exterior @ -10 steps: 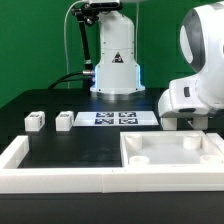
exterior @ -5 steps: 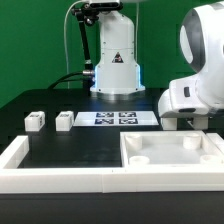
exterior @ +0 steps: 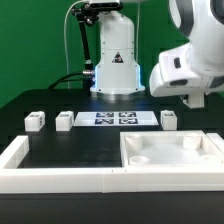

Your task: Assemble square table

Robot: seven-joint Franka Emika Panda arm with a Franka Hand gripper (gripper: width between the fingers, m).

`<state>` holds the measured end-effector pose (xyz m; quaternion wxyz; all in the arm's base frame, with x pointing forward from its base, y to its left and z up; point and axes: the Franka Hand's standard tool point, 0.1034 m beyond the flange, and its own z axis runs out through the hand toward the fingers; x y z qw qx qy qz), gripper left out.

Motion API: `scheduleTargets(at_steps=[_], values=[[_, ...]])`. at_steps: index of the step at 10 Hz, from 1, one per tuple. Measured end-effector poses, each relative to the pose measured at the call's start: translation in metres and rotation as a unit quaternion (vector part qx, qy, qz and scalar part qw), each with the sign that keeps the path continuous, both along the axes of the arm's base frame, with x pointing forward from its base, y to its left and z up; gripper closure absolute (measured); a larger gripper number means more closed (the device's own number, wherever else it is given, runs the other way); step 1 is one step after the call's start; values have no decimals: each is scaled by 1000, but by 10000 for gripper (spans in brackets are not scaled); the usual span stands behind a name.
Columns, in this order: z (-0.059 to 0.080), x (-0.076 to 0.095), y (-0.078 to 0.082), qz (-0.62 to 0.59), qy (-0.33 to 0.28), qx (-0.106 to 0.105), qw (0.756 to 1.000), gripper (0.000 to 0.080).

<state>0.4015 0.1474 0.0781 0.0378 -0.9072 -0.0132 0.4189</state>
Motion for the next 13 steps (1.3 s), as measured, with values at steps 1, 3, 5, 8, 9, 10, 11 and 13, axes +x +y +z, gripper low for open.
scheduleTargets(at_steps=[1, 3, 5, 8, 9, 10, 11, 13], values=[[9, 0, -1, -2, -19, -2, 1000, 509], [6, 4, 0, -4, -42, -1, 999, 509], [-4, 23, 0, -17, -144, 3, 989, 509], [10, 56, -4, -23, -238, 14, 971, 509], [19, 68, -5, -26, -282, 16, 959, 509], [29, 72, -7, -26, -302, 16, 953, 509], [41, 79, -7, -27, -319, 17, 947, 509], [44, 85, -8, -33, -390, 18, 920, 509]])
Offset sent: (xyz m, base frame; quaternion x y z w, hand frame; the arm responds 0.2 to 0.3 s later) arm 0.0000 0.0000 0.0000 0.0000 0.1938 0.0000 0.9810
